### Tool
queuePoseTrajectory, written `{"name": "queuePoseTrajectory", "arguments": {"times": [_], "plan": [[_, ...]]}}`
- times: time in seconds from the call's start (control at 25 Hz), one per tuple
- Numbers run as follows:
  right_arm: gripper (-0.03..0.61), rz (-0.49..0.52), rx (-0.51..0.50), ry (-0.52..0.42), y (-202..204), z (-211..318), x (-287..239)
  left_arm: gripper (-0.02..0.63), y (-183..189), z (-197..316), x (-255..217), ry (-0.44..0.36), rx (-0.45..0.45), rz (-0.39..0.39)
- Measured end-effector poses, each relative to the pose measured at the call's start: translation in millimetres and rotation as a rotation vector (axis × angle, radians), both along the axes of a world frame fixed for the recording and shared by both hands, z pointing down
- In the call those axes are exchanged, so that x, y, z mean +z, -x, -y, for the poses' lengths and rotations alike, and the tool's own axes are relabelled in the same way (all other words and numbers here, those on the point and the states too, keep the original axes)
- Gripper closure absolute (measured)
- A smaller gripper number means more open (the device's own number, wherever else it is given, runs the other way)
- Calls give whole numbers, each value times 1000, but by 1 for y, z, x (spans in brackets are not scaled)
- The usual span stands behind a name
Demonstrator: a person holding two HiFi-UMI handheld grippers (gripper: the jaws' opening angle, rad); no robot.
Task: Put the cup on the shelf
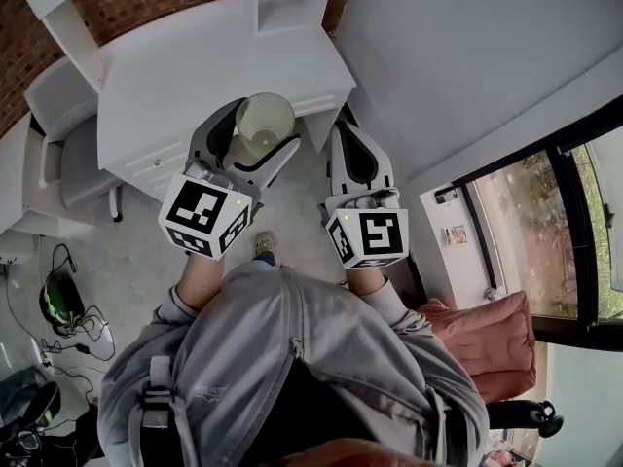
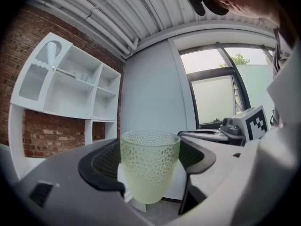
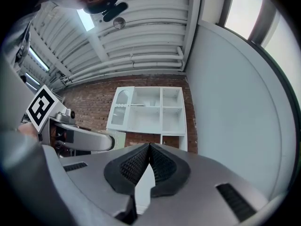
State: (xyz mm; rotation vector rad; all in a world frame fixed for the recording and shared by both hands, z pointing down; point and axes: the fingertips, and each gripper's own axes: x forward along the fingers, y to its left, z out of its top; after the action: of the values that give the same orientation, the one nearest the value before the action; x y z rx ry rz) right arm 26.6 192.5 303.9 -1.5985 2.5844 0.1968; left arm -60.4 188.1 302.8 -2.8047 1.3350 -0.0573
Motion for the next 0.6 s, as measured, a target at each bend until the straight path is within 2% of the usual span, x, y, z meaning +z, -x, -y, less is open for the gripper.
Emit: {"name": "queuePoseTrajectory", "arguments": {"times": [0.32,0.6], "plan": [[552,-8,43,-5,14,67,-4,238,14,69,-3,-6,45,-15],[552,-10,72,-6,24,105,-3,239,25,108,-1,-1,76,-19]]}}
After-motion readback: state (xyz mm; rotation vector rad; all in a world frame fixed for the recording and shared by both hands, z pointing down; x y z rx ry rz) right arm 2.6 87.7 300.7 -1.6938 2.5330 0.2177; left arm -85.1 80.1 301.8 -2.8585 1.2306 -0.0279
